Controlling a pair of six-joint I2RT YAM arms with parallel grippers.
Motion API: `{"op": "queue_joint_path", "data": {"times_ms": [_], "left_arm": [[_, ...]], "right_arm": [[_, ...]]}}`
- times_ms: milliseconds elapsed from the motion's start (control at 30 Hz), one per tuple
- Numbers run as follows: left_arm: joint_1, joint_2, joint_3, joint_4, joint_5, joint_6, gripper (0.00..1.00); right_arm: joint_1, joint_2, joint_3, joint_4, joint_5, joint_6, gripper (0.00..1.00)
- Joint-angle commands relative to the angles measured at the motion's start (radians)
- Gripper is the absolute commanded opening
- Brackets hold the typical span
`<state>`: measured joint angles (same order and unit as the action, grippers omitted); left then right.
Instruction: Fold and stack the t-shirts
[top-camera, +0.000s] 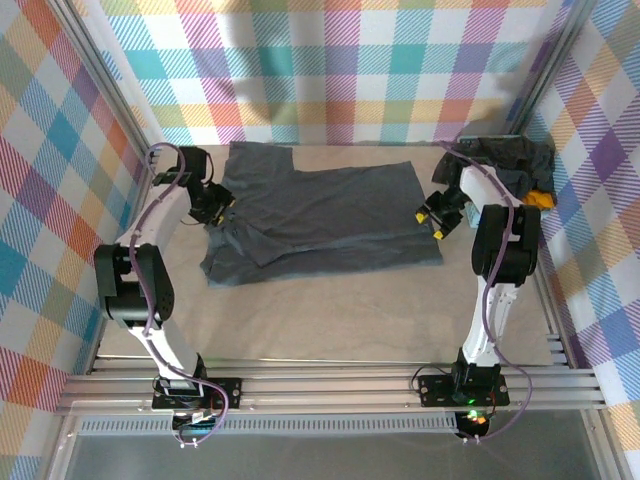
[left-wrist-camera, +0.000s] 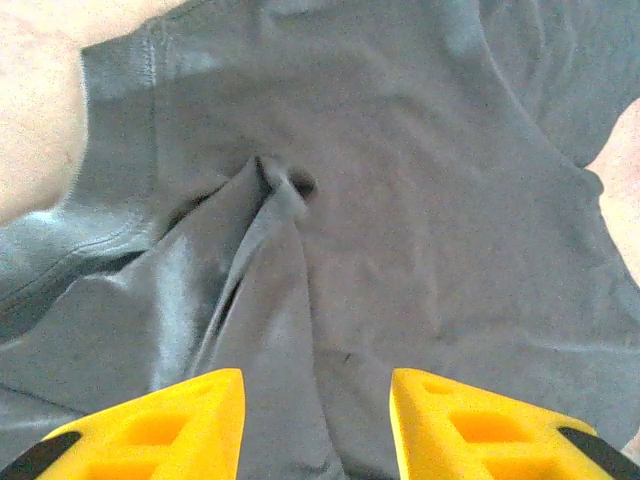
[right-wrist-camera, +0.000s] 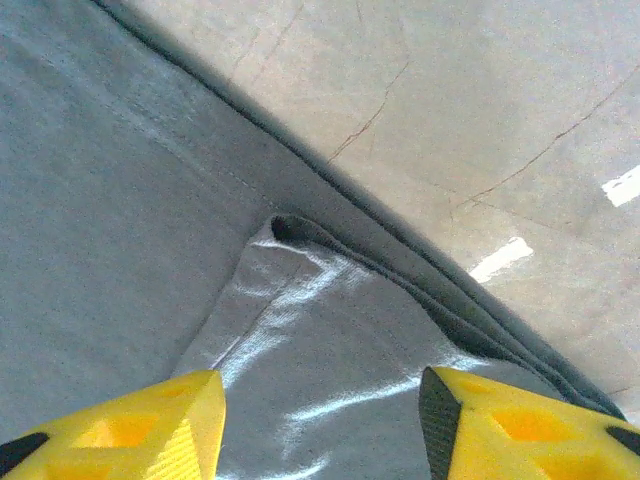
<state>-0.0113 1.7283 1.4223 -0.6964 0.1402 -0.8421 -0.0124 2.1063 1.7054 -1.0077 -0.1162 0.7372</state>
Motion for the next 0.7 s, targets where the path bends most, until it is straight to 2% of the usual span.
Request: {"op": "queue_joint_path", "data": {"times_ms": [0, 100, 167, 233, 300, 433, 533, 667], "left_arm": [[0.003, -0.169, -0.154, -0.056, -0.025, -0.023, 0.41], [0.003, -0.256, -0.333, -0.038, 0.009, -0.074, 0.33], [0.002, -0.280, -0.423, 0.006, 0.042, -0.112, 0.24], [0.003, -0.262, -0.480, 0.061, 0.079, -0.153, 0.16], [0.000, -0.216, -0.493, 0.102, 0.093, -0.163, 0.12], [-0.001, -0.100, -0.468, 0.133, 0.087, -0.164, 0.10], [0.000, -0.017, -0.432, 0.075, -0.002, -0.145, 0.08], [0.002, 0.004, -0.433, -0.024, -0.104, -0.156, 0.06]], "right_arm": [[0.004, -0.139, -0.076, 0.001, 0.016, -0.045, 0.56], [0.006, -0.226, -0.225, 0.068, -0.016, -0.045, 0.43], [0.010, -0.261, -0.313, 0.126, -0.046, -0.048, 0.34], [0.012, -0.262, -0.367, 0.166, -0.073, -0.059, 0.26], [0.015, -0.236, -0.378, 0.182, -0.088, -0.069, 0.20], [0.024, -0.169, -0.364, 0.196, -0.083, -0.088, 0.17], [0.028, -0.109, -0.346, 0.175, -0.052, -0.091, 0.15], [0.029, -0.066, -0.343, 0.090, -0.001, -0.068, 0.10]]}}
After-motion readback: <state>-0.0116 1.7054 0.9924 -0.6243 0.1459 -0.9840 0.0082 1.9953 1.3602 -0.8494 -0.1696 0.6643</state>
